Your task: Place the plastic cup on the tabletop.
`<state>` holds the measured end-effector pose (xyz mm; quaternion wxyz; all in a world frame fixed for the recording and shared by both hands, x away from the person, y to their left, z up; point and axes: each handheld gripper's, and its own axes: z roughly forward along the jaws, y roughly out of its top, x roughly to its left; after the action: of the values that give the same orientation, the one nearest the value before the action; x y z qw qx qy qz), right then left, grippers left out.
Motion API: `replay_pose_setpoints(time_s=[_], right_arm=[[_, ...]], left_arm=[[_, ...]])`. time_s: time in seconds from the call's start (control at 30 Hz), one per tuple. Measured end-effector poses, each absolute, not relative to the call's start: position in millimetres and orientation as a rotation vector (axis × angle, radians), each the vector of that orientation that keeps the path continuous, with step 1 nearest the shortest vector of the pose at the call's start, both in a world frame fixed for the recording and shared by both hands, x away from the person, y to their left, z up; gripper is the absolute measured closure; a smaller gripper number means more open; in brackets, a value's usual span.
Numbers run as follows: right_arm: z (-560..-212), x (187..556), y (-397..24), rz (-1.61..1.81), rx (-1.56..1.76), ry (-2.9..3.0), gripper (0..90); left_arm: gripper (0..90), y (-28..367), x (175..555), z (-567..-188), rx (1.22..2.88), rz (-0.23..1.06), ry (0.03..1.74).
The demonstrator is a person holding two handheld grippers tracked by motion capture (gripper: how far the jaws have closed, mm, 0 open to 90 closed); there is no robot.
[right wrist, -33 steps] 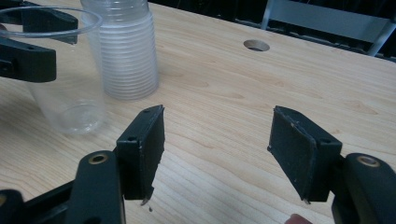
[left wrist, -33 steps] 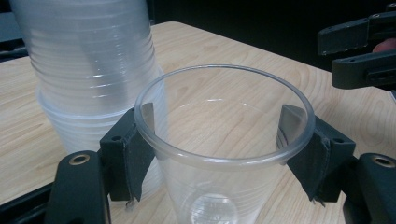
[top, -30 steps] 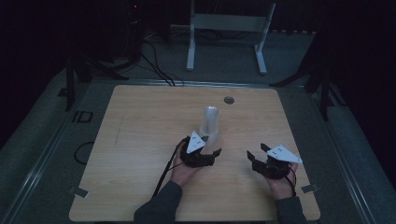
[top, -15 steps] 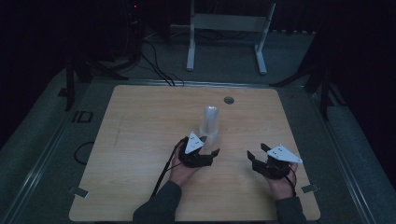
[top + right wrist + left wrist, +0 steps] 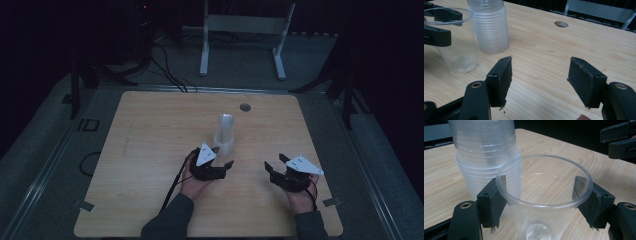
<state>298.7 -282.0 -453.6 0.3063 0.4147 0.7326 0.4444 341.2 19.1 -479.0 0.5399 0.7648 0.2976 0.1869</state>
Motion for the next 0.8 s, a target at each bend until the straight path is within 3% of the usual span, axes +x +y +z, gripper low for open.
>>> replay_pose_setpoints(time_s=[0.8], right_arm=[[-453.6,298.7,-282.3,1.176,1.097,1.940,35.4]], left_arm=[[24.0,26.5,336.4,-485.3,1.843,0.434,0.709]])
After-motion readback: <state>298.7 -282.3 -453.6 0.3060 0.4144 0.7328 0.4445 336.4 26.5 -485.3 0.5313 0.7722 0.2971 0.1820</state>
